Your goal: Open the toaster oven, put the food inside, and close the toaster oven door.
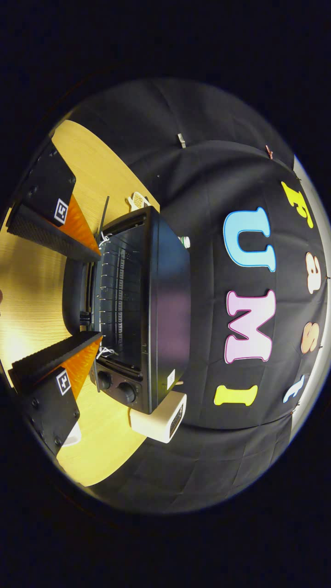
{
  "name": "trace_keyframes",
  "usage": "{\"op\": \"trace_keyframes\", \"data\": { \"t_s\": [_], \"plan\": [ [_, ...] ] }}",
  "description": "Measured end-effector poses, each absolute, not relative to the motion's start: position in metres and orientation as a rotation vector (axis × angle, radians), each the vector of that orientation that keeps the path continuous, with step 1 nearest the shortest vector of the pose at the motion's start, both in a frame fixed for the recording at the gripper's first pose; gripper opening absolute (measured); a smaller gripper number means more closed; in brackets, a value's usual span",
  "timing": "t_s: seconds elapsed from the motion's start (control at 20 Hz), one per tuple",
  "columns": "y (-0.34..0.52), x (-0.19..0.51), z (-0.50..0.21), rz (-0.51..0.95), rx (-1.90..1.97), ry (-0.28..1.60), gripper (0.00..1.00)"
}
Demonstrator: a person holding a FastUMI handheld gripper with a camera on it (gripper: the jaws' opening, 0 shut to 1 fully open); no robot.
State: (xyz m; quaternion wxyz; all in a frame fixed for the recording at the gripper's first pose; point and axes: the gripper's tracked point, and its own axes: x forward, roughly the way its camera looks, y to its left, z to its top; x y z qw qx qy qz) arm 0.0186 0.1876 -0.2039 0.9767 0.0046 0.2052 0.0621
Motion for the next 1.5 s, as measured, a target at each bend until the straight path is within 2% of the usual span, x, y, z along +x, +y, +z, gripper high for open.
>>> {"op": "trace_keyframes", "data": {
  "t_s": [0.35, 0.65, 1.1, 1.3, 1.5],
  "plan": [
    [0.187, -0.018, -0.244, 0.176, -0.09, 0.492, 0.98],
    [0.167, -0.049, -0.306, 0.217, -0.099, 0.71, 0.99],
    [0.087, -0.038, -0.229, 0.319, -0.032, 0.627, 0.98],
    [0.02, -0.017, -0.204, 0.28, -0.02, 0.596, 0.98],
    [-0.057, -0.007, -0.214, 0.185, 0.021, 0.658, 0.98]
  ]
}}
